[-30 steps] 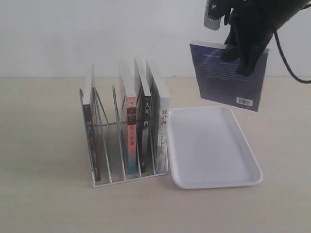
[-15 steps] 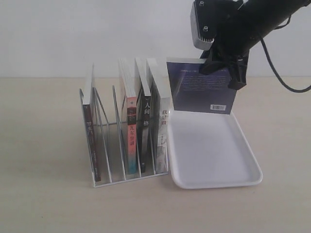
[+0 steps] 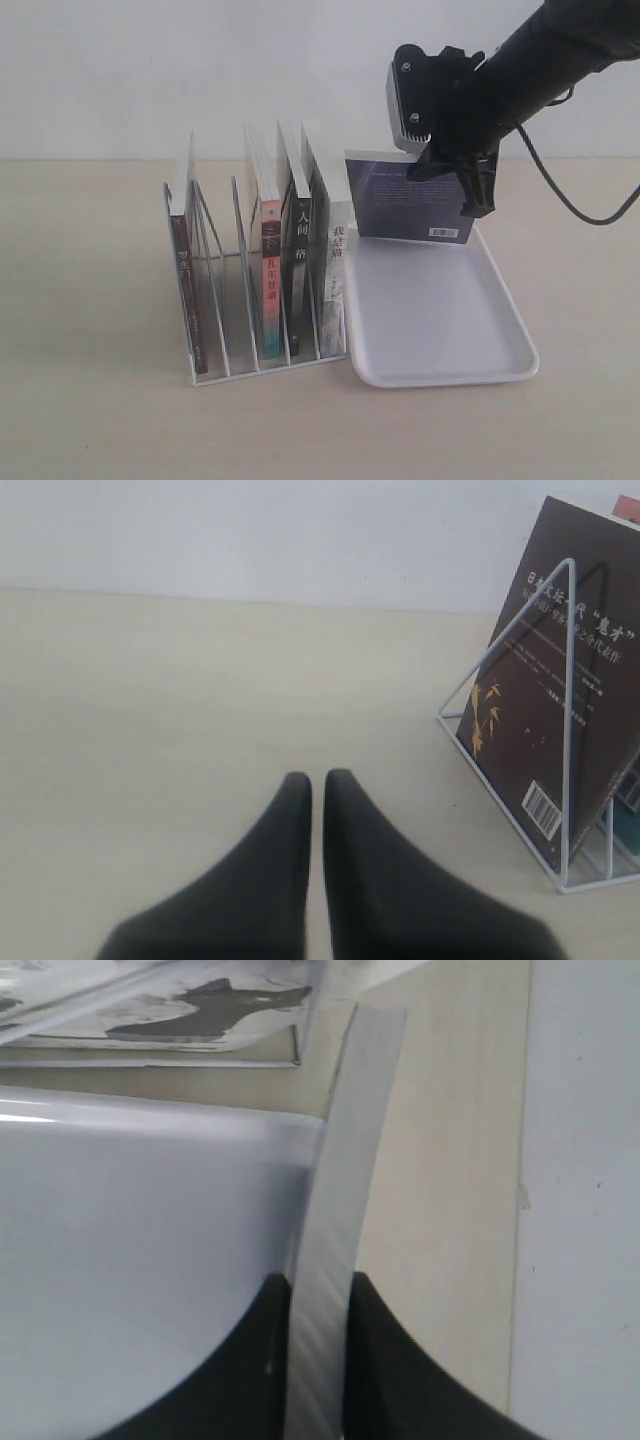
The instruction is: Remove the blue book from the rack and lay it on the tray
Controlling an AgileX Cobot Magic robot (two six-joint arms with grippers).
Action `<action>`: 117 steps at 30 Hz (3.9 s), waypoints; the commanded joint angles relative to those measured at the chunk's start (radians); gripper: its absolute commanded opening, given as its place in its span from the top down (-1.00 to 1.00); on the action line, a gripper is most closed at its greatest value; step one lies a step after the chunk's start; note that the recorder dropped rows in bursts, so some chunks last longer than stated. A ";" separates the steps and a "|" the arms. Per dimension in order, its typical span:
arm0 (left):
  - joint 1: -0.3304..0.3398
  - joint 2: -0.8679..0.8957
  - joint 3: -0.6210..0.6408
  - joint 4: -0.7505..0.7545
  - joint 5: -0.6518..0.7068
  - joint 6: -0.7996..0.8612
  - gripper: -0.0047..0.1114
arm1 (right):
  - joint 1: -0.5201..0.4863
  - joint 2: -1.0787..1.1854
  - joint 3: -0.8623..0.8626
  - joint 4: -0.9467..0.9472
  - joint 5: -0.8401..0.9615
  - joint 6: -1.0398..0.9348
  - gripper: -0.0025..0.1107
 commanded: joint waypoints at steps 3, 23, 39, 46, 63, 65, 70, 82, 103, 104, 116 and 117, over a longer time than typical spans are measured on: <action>0.003 -0.003 0.003 0.000 -0.006 -0.008 0.84 | 0.000 0.013 0.002 -0.004 0.060 -0.003 0.96; 0.003 -0.003 0.003 0.000 -0.006 -0.008 0.84 | 0.000 0.022 0.002 -0.032 0.157 0.092 0.96; 0.003 -0.003 0.003 0.000 -0.006 -0.008 0.84 | 0.000 0.022 0.002 -0.048 0.135 0.129 0.02; 0.003 -0.003 0.003 0.000 -0.006 -0.008 0.84 | 0.000 0.020 0.000 -0.048 0.137 0.152 0.02; 0.003 -0.003 0.003 0.000 -0.006 -0.008 0.84 | 0.000 -0.225 0.000 -0.044 0.226 0.322 0.04; 0.003 -0.003 0.003 0.000 -0.006 -0.008 0.84 | 0.000 -0.260 0.000 -0.044 0.228 0.426 0.12; 0.003 -0.003 0.003 0.000 -0.006 -0.008 0.84 | 0.000 -0.324 0.000 -0.044 0.239 0.817 0.88; 0.003 -0.003 0.003 0.000 -0.006 -0.008 0.84 | 0.000 -0.341 0.000 -0.039 0.276 1.203 0.96; 0.003 -0.003 0.003 0.000 -0.006 -0.008 0.84 | 0.000 -0.341 0.000 -0.039 0.238 1.203 0.96; 0.003 -0.003 0.003 0.000 -0.006 -0.008 0.84 | 0.000 -0.341 0.000 -0.039 0.238 1.203 0.96; 0.003 -0.003 0.003 0.000 -0.006 -0.008 0.84 | 0.000 -0.341 0.000 -0.039 0.238 1.203 0.96; 0.003 -0.003 0.003 0.000 -0.006 -0.008 0.84 | 0.000 -0.341 0.000 -0.039 0.238 1.203 0.96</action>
